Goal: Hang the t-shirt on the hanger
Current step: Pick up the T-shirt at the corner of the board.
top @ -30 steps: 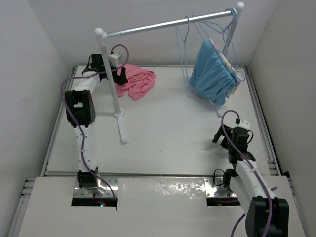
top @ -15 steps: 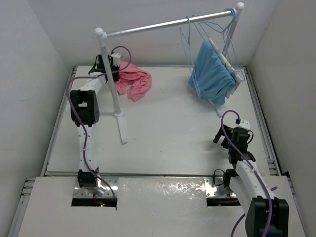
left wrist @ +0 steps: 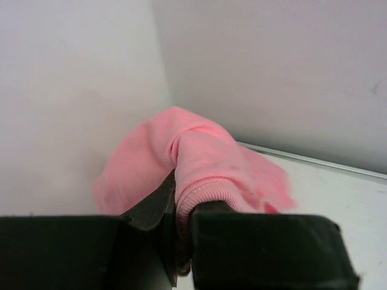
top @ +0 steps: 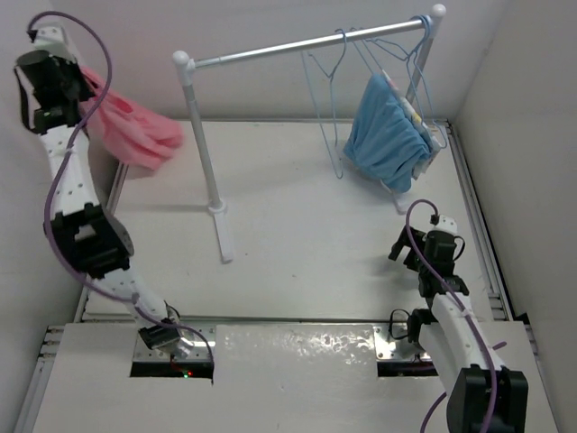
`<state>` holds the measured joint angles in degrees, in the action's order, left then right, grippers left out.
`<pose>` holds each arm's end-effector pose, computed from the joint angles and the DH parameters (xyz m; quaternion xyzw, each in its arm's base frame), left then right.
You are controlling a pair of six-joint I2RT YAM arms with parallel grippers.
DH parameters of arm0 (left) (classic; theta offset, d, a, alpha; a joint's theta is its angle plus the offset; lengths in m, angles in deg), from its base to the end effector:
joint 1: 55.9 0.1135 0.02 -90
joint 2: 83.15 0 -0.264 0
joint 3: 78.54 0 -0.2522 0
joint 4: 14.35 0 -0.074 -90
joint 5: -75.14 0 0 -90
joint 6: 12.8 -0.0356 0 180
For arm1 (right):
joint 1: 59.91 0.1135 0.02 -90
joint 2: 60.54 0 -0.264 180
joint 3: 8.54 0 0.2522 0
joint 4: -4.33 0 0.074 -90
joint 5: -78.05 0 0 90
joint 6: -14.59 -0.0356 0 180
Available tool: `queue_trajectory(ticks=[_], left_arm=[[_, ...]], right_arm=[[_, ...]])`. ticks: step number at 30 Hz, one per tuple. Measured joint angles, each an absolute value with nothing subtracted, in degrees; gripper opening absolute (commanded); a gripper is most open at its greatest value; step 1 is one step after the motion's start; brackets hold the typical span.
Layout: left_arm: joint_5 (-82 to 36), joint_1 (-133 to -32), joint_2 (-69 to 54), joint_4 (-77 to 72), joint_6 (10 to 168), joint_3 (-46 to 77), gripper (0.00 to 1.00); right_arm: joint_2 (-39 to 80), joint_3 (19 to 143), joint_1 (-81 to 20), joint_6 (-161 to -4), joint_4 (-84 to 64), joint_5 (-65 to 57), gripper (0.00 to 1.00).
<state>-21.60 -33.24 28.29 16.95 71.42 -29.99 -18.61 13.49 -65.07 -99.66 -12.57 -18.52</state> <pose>0.4268 0.1736 0.4241 -0.0764 0.7690 0.1114 0.6248 0.1473 -0.0174 0.1386 0.2514 0.8569 0.0236 0.4493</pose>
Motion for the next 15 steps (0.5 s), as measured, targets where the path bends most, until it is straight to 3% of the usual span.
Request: queue_trajectory(ticks=[5,10,15], left_arm=[[-25.4,-32.5,7.9,24.6,61.2,-21.9,0.0],[-39.7,-35.4,-6.0,42.1,49.3,-22.3,0.0],[-48.8,-46.4,-15.2,54.8,46.0,-19.6,0.0]], right_arm=[[-19.9,19.8,-65.1,-99.3,-18.0,-13.7,0.99],[-21.0,27.2,-65.1,-97.6,-22.9,-8.4,0.99],[-21.4,30.8,-65.1,-96.6,-26.6,-3.3,0.99]])
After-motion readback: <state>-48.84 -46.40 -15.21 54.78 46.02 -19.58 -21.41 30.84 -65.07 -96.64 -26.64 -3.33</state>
